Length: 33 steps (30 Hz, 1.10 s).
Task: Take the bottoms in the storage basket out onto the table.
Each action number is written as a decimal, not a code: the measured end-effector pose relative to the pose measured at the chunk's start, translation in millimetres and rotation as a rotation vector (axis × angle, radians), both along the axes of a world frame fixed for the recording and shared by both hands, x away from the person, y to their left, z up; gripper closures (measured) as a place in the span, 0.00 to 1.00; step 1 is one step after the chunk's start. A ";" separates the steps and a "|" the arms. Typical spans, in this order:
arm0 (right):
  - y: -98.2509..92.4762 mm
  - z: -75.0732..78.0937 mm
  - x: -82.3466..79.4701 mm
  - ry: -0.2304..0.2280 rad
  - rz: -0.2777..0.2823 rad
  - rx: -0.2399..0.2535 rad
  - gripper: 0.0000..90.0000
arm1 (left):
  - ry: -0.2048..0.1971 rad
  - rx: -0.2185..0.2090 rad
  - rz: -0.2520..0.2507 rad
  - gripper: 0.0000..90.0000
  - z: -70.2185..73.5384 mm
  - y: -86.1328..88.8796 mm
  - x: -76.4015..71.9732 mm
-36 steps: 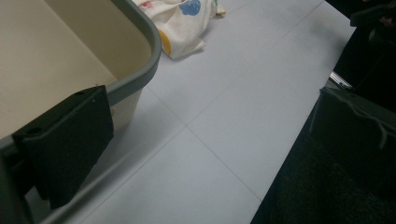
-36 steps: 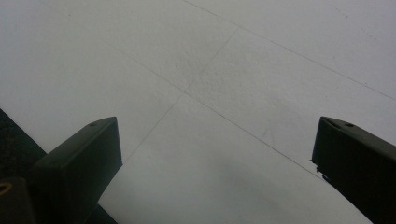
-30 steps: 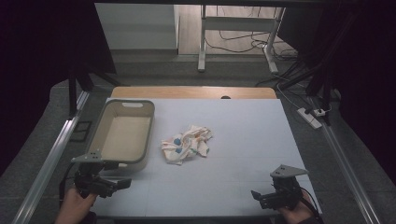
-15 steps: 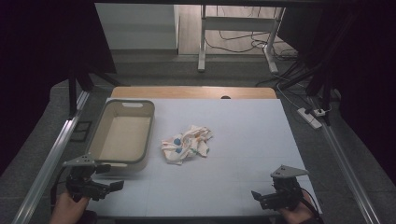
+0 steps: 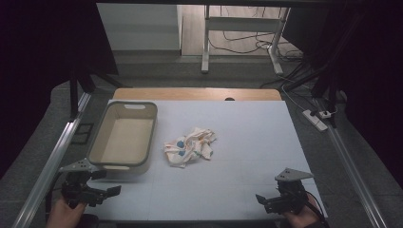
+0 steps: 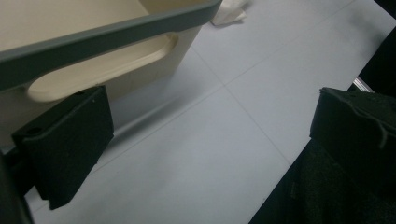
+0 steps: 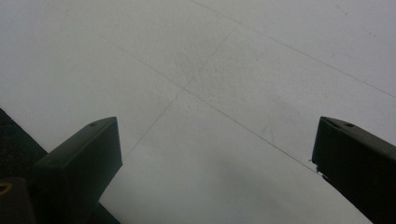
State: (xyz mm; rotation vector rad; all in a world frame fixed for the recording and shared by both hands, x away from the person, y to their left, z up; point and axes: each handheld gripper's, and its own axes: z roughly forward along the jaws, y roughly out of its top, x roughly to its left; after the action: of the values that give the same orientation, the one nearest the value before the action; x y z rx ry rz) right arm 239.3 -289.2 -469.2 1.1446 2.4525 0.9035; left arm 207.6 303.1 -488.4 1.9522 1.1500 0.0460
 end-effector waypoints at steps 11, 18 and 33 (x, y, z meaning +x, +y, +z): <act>0.7 -0.3 0.9 -0.001 0.006 -0.003 0.02 | 0.010 -0.014 0.038 0.00 -2.3 12.3 -7.4; 0.7 -0.3 0.7 0.001 0.004 -0.004 0.02 | 0.011 -0.008 0.057 0.00 -2.6 18.5 -11.7; 1.1 -0.2 0.5 0.001 -0.001 -0.008 0.02 | 0.013 0.022 0.069 0.00 -2.8 22.2 -19.6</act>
State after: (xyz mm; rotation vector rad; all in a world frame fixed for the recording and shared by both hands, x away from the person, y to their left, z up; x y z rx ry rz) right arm 239.7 -288.2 -469.4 1.1433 2.4540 0.8923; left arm 188.1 325.3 -491.2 1.9342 1.2304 0.0832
